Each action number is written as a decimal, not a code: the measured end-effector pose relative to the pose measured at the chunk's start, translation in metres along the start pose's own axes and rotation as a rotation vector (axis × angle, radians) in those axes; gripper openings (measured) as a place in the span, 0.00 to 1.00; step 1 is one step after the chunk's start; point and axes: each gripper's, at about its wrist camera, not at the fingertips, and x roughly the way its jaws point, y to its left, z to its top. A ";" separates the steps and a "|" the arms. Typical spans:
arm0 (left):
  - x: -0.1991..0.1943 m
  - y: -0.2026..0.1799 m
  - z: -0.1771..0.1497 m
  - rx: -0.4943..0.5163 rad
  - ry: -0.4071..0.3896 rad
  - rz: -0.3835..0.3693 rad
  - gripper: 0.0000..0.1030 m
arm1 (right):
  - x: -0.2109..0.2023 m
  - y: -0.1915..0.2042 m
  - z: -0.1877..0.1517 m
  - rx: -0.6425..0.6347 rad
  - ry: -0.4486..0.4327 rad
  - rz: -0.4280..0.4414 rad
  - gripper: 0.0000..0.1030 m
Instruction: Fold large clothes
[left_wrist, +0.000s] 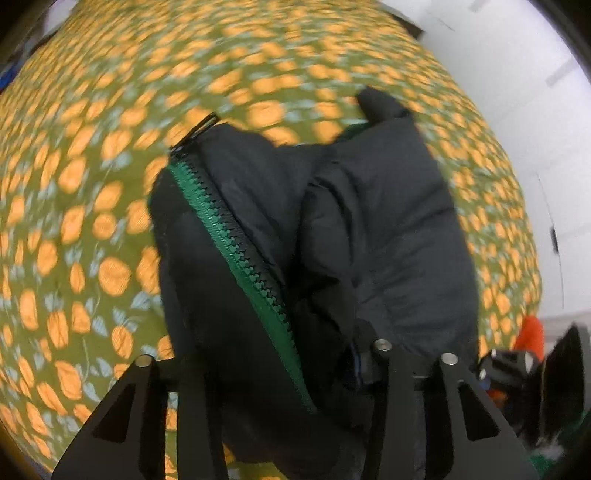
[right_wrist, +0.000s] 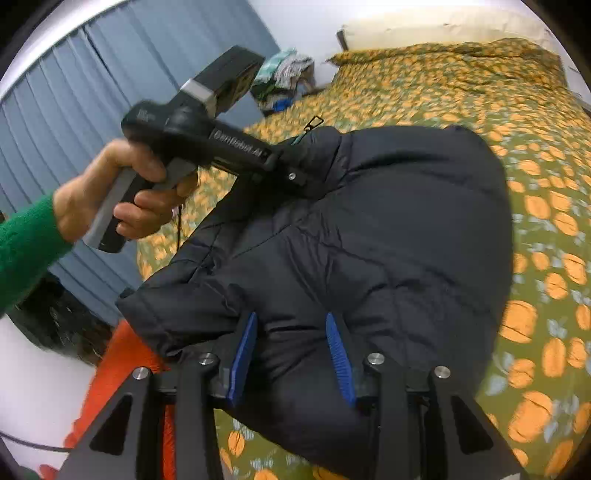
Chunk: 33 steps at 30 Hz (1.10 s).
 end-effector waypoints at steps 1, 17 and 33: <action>0.006 0.013 -0.001 -0.046 0.000 -0.008 0.46 | 0.010 0.005 0.002 -0.015 0.017 -0.016 0.37; 0.064 0.086 -0.020 -0.287 -0.029 -0.114 0.54 | 0.074 0.022 0.026 -0.059 0.187 -0.091 0.36; 0.069 0.100 -0.021 -0.285 -0.055 -0.192 0.55 | 0.037 -0.040 0.009 0.074 0.174 -0.244 0.38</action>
